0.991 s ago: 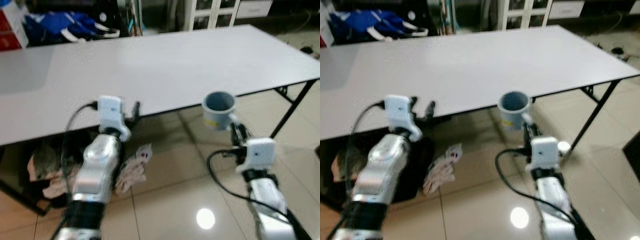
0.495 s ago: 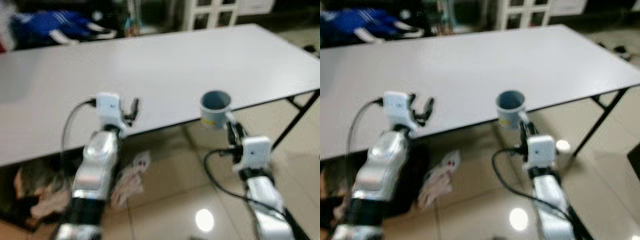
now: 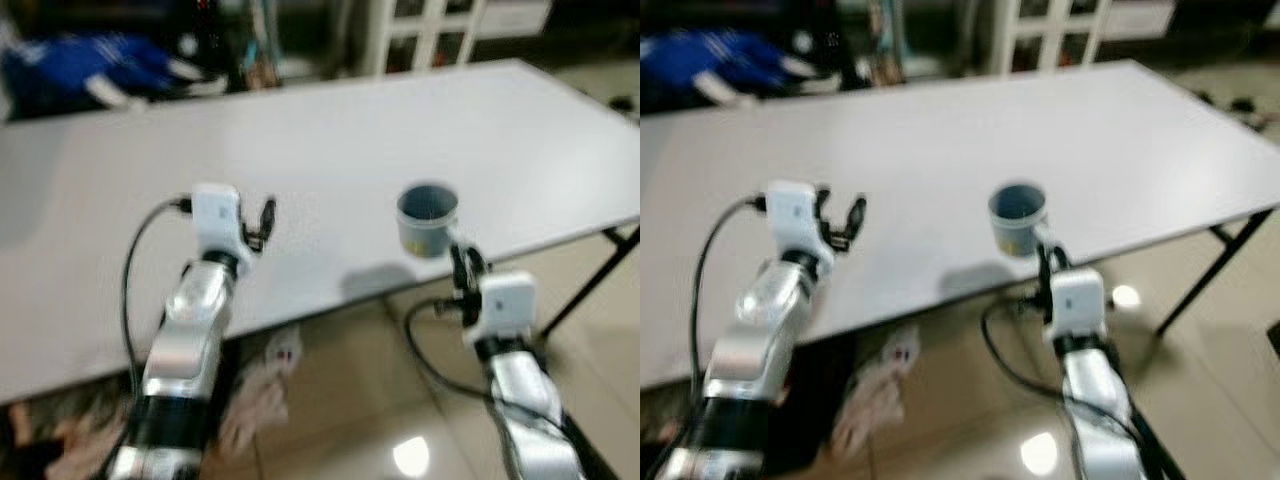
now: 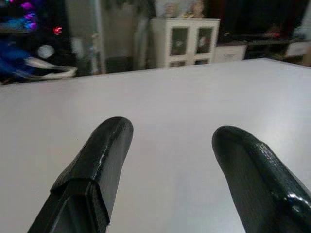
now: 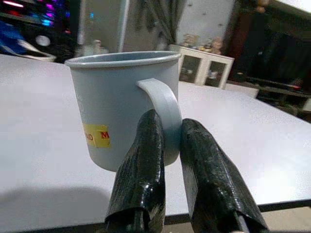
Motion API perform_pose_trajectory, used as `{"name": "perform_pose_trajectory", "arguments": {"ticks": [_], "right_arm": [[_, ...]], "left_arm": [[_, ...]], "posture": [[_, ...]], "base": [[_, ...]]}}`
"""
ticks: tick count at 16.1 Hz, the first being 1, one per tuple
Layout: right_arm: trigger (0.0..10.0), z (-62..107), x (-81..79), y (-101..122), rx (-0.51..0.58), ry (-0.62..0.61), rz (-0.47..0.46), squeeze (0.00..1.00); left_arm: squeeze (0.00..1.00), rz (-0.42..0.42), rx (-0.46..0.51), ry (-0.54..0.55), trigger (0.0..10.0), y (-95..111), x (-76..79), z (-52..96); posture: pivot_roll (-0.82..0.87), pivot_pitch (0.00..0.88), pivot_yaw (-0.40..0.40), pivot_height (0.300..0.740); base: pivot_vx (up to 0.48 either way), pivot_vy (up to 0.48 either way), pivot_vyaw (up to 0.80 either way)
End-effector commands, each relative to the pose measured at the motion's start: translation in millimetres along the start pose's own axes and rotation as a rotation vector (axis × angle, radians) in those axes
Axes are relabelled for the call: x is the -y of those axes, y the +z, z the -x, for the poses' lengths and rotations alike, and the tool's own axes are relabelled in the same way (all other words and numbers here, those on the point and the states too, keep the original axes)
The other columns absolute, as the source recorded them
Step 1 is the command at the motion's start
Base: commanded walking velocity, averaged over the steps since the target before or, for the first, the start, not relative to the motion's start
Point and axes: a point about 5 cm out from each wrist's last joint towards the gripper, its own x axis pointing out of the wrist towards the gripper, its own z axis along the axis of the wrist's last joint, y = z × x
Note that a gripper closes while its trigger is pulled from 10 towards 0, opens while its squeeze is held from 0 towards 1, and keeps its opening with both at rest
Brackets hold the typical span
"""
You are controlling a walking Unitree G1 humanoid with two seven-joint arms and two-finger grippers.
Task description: Setting the table
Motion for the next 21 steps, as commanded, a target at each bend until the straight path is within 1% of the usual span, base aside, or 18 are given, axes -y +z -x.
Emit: {"name": "perform_pose_trajectory", "arguments": {"ticks": [1,2,6,7,8,9,11,13,20,21], "right_arm": [[0.0,-4.9,-6.1,8.6,0.037,0.006,-0.015,0.0],[0.0,-4.6,-6.6,8.5,0.036,0.004,-0.018,0.0],[0.0,-4.6,-7.9,6.6,0.023,-0.002,-0.02,0.0],[0.1,-5.8,-8.5,6.3,0.02,-0.003,-0.02,0.0],[3.8,-6.9,-7.9,5.8,0.014,-0.008,-0.018,0.0],[10.0,-7.5,-7.7,5.4,0.007,-0.008,-0.025,0.0],[10.0,-7.4,-7.0,5.2,0.003,-0.006,-0.019,0.0],[10.0,-6.8,-6.6,5.0,-0.001,-0.004,-0.016,0.0],[10.0,-5.9,-5.9,4.2,-0.013,-0.006,-0.007,0.0],[10.0,-6.0,-5.7,3.9,-0.014,-0.004,-0.005,0.0]], "left_arm": [[0.0,-0.033,-0.004,0.024,10.0,0.3,-9.8,1.7],[0.0,-0.038,-0.009,0.022,10.0,-0.6,-9.6,1.5],[0.0,-0.031,-0.014,0.016,10.0,-2.2,-9.6,0.7],[0.0,-0.045,-0.028,0.029,10.0,-3.3,-11.0,-0.6],[0.0,-0.044,-0.027,0.035,10.0,-2.6,-11.6,-1.6],[0.0,-0.041,-0.026,0.041,10.0,-2.1,-12.5,-1.4],[0.0,-0.023,-0.023,0.04,10.0,-2.5,-12.1,-1.1],[0.0,-0.031,-0.019,0.044,10.0,-1.7,-11.9,-0.4],[0.0,-0.04,-0.015,0.023,10.0,-1.5,-8.6,0.3],[0.0,-0.042,-0.014,0.028,10.0,-1.5,-8.5,0.1]], "posture": [[0.0,0.0,0.015,0.74],[0.0,0.0,0.017,0.74],[0.0,0.0,0.024,0.74],[0.0,0.0,0.025,0.74],[0.0,0.0,0.025,0.74],[0.0,0.0,0.02,0.74],[0.0,0.0,0.02,0.74],[0.0,0.0,0.008,0.74],[0.0,0.0,0.01,0.74],[0.0,0.0,0.008,0.74]], "base": [[0.48,0.0,0.79],[0.48,0.0,0.77],[0.458,0.0,0.0],[0.431,0.0,0.0],[0.0,0.0,0.0],[0.0,0.0,0.0],[0.0,0.0,0.0],[0.0,0.0,0.0],[0.0,-0.432,0.0],[0.337,-0.337,0.0]]}}
